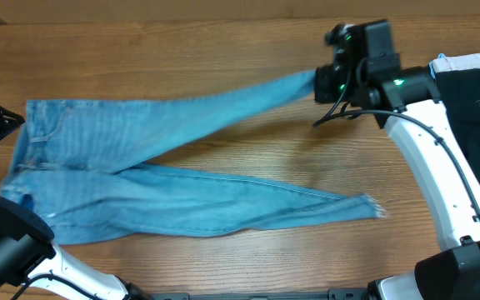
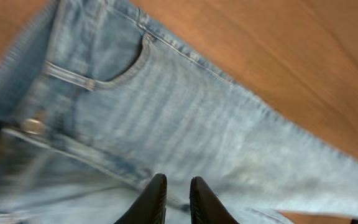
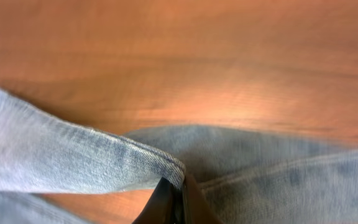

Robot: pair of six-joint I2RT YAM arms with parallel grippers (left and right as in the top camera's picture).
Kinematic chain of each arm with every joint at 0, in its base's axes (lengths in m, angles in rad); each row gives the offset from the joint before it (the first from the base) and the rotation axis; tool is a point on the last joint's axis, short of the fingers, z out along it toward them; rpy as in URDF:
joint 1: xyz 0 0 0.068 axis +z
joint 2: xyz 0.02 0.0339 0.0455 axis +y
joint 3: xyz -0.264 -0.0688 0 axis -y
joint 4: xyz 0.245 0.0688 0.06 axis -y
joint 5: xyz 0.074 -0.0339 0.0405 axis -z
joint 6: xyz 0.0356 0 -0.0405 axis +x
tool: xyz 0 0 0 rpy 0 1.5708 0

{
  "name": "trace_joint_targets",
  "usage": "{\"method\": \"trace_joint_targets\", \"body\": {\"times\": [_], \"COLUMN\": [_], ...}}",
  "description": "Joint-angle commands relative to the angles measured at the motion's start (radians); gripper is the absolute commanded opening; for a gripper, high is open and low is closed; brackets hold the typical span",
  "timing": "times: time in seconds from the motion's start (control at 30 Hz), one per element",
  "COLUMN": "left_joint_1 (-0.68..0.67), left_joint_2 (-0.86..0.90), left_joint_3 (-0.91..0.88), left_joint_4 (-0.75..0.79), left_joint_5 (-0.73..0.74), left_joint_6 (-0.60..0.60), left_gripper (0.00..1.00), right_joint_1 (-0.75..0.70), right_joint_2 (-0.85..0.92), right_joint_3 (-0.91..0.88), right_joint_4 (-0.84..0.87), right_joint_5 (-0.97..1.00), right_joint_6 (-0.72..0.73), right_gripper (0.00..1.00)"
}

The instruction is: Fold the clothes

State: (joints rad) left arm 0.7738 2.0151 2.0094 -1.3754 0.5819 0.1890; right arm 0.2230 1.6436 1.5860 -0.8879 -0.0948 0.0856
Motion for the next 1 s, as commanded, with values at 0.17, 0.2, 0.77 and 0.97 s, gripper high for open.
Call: {"method": "trace_joint_targets", "body": {"times": [0.17,0.2,0.77,0.97], "left_joint_1": [-0.026,-0.032,-0.127,-0.132], "left_joint_2": [-0.105,-0.106,-0.106,-0.112], "left_joint_3": [0.025,0.025,0.024,0.025], "left_joint_4": [-0.002,-0.003,-0.002,-0.027], "left_joint_5": [0.097,0.097,0.058,0.096], "left_joint_6": [0.103,0.103,0.122,0.157], "left_gripper": [0.25,0.29,0.47,0.43], "right_joint_1": [-0.113,-0.116,-0.393,-0.442], "right_joint_2": [0.060,0.068,0.224,0.306], "right_joint_3": [0.010,0.010,-0.012,-0.014], "right_joint_4": [0.082,0.073,-0.104,-0.186], "right_joint_5": [0.053,0.063,0.016,-0.041], "right_joint_6": [0.016,0.015,0.125,0.159], "right_gripper": [0.05,0.22,0.86,0.80]}}
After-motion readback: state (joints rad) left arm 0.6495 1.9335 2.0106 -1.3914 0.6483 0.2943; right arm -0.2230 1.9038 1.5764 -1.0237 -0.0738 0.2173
